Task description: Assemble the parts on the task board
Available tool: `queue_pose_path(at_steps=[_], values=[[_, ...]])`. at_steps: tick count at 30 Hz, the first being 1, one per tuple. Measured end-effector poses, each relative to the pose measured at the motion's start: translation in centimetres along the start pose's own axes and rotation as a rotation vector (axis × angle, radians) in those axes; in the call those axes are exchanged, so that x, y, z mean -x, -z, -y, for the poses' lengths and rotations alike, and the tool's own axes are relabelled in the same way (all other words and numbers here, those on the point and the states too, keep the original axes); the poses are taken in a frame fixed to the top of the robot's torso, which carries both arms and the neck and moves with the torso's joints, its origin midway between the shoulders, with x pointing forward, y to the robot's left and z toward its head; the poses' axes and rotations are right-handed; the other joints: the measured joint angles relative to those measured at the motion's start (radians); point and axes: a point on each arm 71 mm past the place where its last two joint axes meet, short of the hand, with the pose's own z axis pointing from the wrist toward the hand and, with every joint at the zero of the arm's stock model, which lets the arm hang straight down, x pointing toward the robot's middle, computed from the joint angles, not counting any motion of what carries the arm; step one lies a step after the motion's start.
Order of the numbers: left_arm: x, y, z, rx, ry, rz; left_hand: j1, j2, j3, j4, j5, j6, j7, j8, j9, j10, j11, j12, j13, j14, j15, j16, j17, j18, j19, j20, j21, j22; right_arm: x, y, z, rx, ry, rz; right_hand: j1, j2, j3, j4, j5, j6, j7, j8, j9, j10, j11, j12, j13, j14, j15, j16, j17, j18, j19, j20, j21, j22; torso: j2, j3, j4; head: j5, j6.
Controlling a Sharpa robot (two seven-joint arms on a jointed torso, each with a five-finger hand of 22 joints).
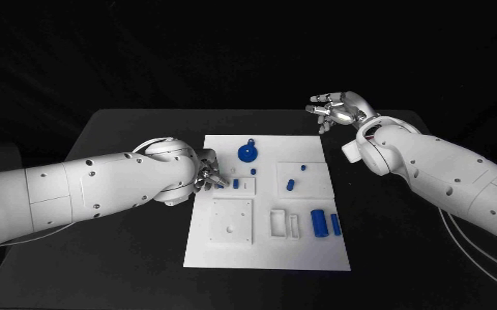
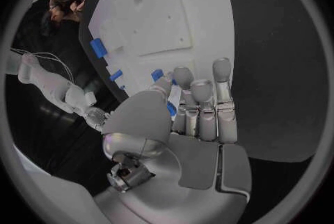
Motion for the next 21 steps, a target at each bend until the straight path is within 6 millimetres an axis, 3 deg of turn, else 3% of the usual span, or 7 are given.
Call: queue_pose_path(at_steps=[10,21], values=[[0.17,-0.38,0.28,0.003,-0.006,-0.003,-0.006,0.005,0.003,0.003,-0.008,-0.002,-0.002,0.007,-0.002,-0.003,0.004,0.0,0.0,-0.002,0.002,-0.004,-0.005,0.0,0.0,0.0,0.0,0.0,-0.07,-0.01,-0.04,0.001,-0.001,-0.001,0.0,0.0,0.003,0.003,0.006,0.0,0.0,0.0,0.0,0.0,0.0,0.0,0.0,0.0,0.0,0.0,0.0,0.0,0.0,0.0,0.0,0.0,0.001,-0.0001,-0.0003,-0.001,-0.001],[0.35,-0.58,0.36,0.008,-0.015,-0.01,-0.038,-0.026,0.009,0.009,-0.008,-0.001,-0.006,-0.003,-0.012,-0.006,0.001,0.0,0.0,-0.005,0.005,-0.008,-0.016,0.0,0.0,0.0,-0.004,0.0,-0.06,-0.01,-0.03,0.001,-0.001,-0.001,0.0,0.0,0.006,0.006,0.006,0.0,0.0,0.0,0.0,0.0,0.0,0.0,0.0,0.0,0.0,0.0,0.0,0.0,0.0,0.0,0.0,-0.001,0.001,0.0006,-0.0006,-0.005,-0.005]])
